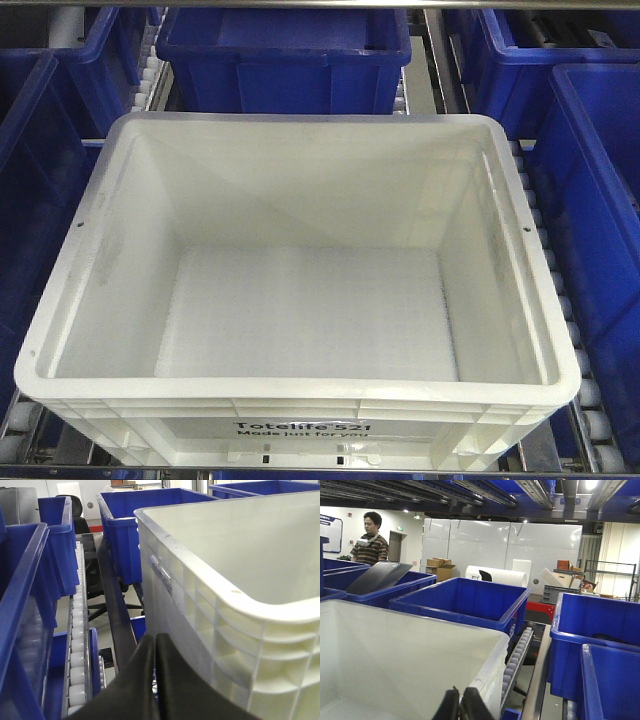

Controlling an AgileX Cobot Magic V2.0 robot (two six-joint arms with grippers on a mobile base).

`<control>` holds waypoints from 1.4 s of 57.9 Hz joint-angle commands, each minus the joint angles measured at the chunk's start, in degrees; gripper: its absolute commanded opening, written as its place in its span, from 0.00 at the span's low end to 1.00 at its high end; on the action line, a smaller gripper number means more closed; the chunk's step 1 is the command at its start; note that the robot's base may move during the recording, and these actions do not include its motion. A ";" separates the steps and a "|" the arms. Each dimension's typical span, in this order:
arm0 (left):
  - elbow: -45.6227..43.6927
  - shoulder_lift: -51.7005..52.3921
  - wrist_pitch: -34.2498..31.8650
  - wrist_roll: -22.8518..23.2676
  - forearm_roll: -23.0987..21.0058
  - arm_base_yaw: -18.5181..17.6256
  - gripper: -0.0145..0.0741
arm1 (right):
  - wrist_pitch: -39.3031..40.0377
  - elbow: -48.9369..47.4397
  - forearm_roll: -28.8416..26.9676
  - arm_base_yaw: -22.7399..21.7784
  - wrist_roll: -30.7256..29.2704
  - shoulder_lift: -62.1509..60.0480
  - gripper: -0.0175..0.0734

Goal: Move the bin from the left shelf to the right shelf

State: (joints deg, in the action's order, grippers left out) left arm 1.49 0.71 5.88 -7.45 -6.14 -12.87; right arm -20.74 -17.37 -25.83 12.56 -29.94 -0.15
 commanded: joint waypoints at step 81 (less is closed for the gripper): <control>1.10 0.87 -4.03 0.03 -0.15 -0.29 0.16 | 15.41 20.11 24.65 0.03 29.29 -1.12 0.18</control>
State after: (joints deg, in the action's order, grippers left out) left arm 1.49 0.71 5.95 -7.58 -6.14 -12.87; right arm -9.19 1.66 -1.58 12.56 -0.78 -0.62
